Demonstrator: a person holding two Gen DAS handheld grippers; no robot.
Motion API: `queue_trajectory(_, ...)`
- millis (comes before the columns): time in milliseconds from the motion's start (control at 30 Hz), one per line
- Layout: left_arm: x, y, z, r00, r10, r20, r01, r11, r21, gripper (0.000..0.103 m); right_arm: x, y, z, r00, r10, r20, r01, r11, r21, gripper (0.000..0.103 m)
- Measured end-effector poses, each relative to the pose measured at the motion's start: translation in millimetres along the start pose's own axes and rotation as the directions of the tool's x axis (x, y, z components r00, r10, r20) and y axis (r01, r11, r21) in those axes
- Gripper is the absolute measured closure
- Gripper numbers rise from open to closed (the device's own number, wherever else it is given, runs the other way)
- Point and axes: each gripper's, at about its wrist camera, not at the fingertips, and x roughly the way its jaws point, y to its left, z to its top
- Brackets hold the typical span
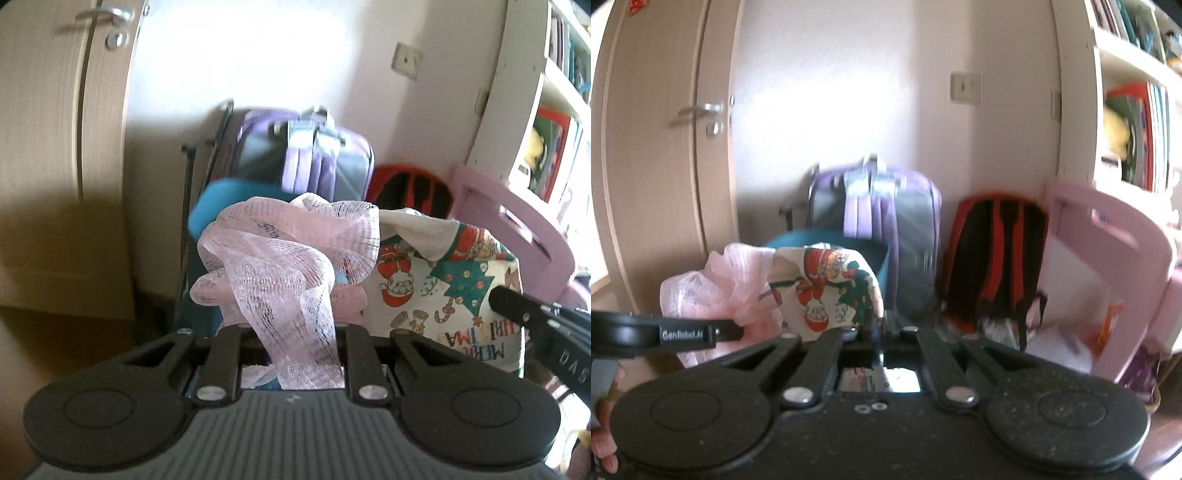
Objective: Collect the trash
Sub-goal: 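Lift both held bags up toward the teal wastebasket, then lower both bags into the teal wastebasket and open both tools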
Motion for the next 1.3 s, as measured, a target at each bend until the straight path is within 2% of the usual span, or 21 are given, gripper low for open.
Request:
queue_trajectory(333, 20, -5, 86, 0.995, 0.041, 0.093, -0.043, 0.999, 0.027, 0.085, 40, 12, 85, 0.992, -0.009, 0.128, 0.006, 1.000, 0.028, 0.102)
queue_trajectory(567, 56, 8, 113, 0.991, 0.081, 0.109, -0.087, 0.995, 0.054, 0.085, 85, 19, 120, 0.988, 0.013, 0.157, -0.026, 0.996, 0.084, 0.102)
queue_trajectory(700, 84, 18, 114, 0.992, 0.103, 0.080, -0.108, 0.992, 0.068, 0.085, 124, 20, 119, 0.992, 0.032, 0.125, -0.046, 0.993, 0.112, 0.102)
queue_trajectory(867, 126, 28, 103, 0.992, 0.125, 0.008, -0.125, 0.988, 0.088, 0.085, 170, 18, 107, 0.997, 0.061, 0.051, -0.068, 0.987, 0.147, 0.102)
queue_trajectory(1033, 163, 31, 88, 0.989, 0.124, -0.083, -0.116, 0.988, 0.099, 0.085, 204, 21, 86, 0.997, 0.076, -0.028, -0.072, 0.992, 0.107, 0.102)
queue_trajectory(1167, 181, 24, 80, 0.983, 0.126, -0.133, -0.106, 0.983, 0.148, 0.085, 224, 24, 69, 0.991, 0.085, -0.100, -0.078, 0.995, 0.065, 0.101)
queue_trajectory(1300, 196, 19, 76, 0.975, 0.128, -0.179, -0.094, 0.978, 0.188, 0.085, 231, 31, 61, 0.987, 0.092, -0.130, -0.090, 0.996, 0.020, 0.099)
